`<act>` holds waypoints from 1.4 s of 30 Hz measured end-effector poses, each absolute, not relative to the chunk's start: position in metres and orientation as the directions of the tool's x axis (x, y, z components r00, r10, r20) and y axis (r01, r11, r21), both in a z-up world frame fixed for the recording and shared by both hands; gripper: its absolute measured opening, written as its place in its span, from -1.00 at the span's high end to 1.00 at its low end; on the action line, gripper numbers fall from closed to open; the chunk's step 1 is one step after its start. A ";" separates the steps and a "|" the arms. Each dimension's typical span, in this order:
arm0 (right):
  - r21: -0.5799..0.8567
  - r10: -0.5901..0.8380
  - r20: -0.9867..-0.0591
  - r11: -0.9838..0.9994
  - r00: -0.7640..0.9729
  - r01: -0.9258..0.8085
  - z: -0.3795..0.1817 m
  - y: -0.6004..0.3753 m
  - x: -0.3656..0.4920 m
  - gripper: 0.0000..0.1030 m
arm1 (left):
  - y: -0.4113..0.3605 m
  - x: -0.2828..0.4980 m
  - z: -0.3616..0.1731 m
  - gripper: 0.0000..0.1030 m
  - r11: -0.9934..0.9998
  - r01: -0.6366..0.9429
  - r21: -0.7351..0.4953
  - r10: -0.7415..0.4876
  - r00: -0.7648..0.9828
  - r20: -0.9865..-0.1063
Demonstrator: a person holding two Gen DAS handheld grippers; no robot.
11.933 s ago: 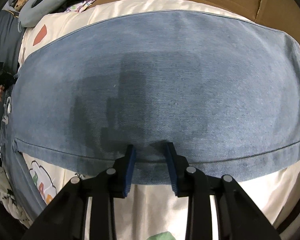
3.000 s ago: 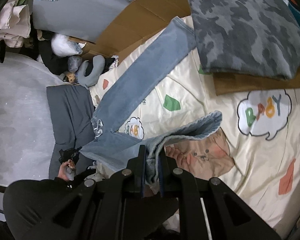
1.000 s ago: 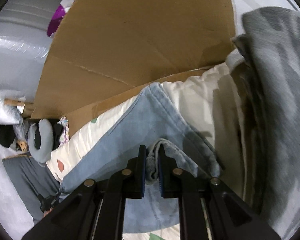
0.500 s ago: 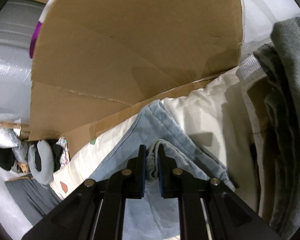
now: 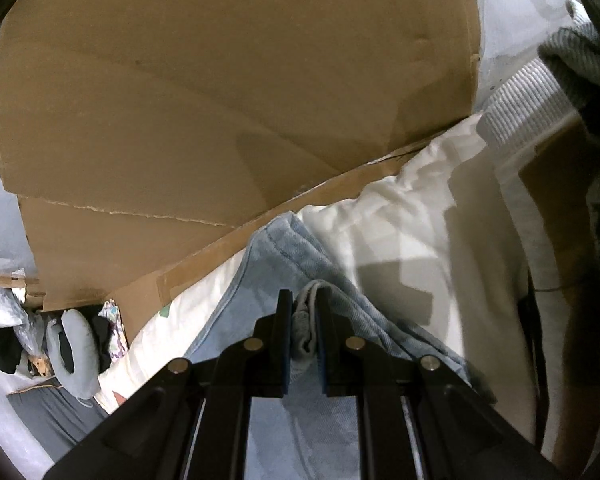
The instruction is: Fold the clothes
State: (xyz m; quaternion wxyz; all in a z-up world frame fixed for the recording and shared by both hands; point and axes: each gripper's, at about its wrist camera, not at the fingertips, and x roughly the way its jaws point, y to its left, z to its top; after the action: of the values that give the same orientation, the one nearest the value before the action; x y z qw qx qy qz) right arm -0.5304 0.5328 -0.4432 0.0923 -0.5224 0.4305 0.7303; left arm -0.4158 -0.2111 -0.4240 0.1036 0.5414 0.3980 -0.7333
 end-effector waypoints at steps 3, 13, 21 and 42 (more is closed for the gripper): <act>0.549 -0.313 -0.831 -0.594 -0.460 -0.588 -0.443 0.534 -0.530 0.83 | -0.211 -0.417 -0.429 0.89 -0.646 0.597 -0.475 0.290 -0.384 -0.877; 0.582 -0.297 -0.806 -0.560 -0.513 -0.590 -0.448 0.532 -0.527 0.83 | -0.195 -0.409 -0.435 0.85 -0.603 0.600 -0.527 0.339 -0.405 -0.849; 0.637 -0.289 -0.763 -0.489 -0.579 -0.596 -0.441 0.533 -0.515 0.83 | -0.196 -0.407 -0.426 0.88 -0.584 0.590 -0.558 0.329 -0.456 -0.827; 0.642 -0.242 -0.755 -0.464 -0.609 -0.611 -0.452 0.536 -0.523 0.81 | -0.192 -0.406 -0.433 0.88 -0.591 0.571 -0.569 0.329 -0.474 -0.817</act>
State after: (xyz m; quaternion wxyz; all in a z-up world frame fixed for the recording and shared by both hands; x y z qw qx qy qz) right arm -0.5226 0.5360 -0.4524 0.1242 -0.4242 0.5026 0.7430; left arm -0.4059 -0.1919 -0.4332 0.0825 0.5061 0.4444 -0.7346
